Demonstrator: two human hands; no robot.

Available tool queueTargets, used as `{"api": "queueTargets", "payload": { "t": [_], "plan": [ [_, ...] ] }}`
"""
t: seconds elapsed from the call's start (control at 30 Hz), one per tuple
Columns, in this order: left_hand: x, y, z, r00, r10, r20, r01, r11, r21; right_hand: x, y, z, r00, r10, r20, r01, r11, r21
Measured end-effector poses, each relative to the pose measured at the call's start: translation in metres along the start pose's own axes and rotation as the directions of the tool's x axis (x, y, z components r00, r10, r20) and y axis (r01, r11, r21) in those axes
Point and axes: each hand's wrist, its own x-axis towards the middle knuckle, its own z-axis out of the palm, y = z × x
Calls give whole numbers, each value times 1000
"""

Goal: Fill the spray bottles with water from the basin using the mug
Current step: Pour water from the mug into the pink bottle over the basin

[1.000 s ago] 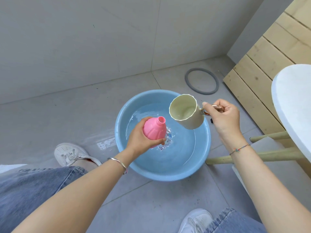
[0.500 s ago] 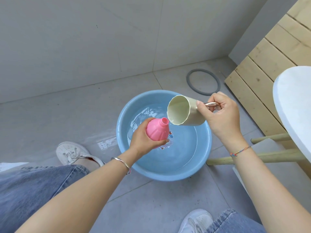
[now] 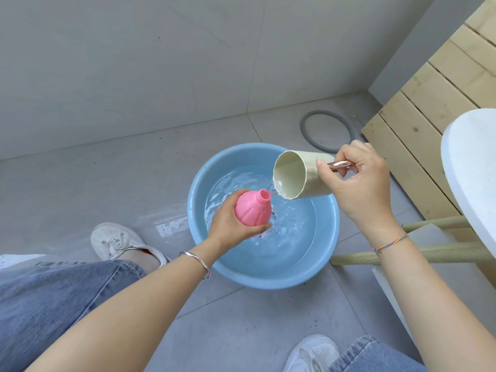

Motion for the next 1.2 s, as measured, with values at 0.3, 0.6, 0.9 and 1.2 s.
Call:
{"api": "queueTargets", "payload": {
  "t": [0.3,0.6,0.9,1.2],
  "plan": [
    [-2,-2,1,1000,-4,-4,4,1000,-3,2,-10,-2,995,-102,11,102,992,-78],
    [-2,-4,2,1000,-16,-3,16,1000,-21,2,-14,-1,991,-133,30,136,984,-112],
    [-3,-4,2,1000,-7,3,7,1000,-15,1,-19,4,966,-252,52,258,952,-165],
    [-2,-3,4,1000,-4,10,5,999,-33,-2,-22,12,903,-421,87,429,871,-241]
  ]
}}
